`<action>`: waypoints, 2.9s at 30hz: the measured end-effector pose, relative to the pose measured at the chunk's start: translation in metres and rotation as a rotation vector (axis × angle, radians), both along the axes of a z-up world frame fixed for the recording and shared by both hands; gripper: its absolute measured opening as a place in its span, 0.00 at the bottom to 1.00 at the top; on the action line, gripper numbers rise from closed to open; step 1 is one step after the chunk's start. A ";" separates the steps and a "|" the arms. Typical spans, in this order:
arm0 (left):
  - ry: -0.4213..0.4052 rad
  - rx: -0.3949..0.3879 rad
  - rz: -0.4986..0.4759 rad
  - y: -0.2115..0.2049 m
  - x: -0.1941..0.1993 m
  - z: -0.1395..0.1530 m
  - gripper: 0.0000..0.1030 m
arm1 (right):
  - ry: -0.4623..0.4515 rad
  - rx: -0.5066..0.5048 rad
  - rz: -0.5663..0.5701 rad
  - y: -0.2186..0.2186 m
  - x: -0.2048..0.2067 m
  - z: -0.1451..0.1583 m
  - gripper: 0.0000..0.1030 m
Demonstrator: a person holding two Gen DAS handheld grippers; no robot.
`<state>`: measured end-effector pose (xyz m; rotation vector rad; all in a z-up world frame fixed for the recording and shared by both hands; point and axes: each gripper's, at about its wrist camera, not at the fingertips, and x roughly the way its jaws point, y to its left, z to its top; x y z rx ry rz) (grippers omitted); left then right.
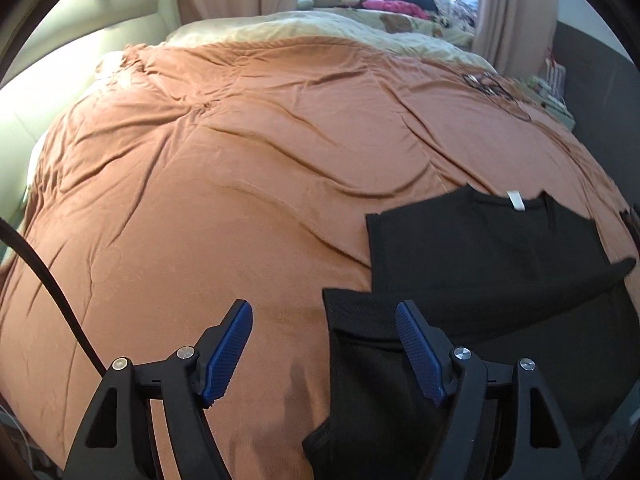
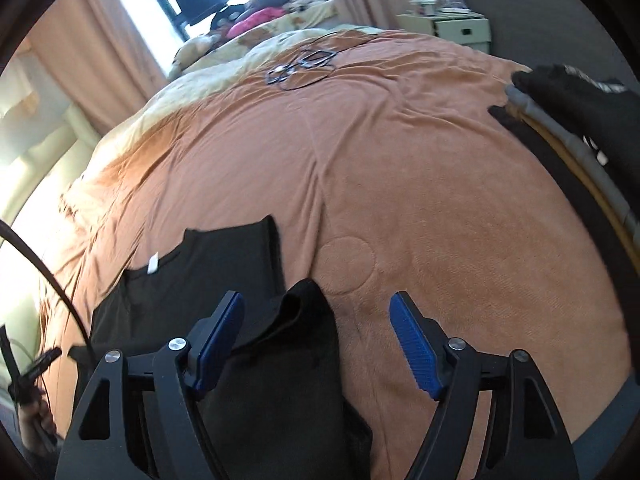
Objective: Fold small clothes
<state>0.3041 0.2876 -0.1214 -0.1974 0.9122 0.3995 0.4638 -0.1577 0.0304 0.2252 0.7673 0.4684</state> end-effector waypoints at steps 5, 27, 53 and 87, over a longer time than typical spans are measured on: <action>0.047 0.040 -0.055 -0.017 -0.003 -0.005 0.74 | 0.043 -0.076 0.066 0.003 -0.001 0.003 0.72; 0.258 0.156 -0.095 -0.007 0.066 -0.054 0.74 | 0.102 -0.392 0.111 0.092 0.071 -0.038 0.72; 0.142 -0.084 -0.062 0.029 0.070 -0.038 0.39 | 0.065 -0.276 0.129 0.079 0.077 -0.036 0.49; 0.050 -0.013 -0.062 0.035 0.086 -0.003 0.09 | -0.026 -0.171 0.115 0.068 0.085 -0.010 0.02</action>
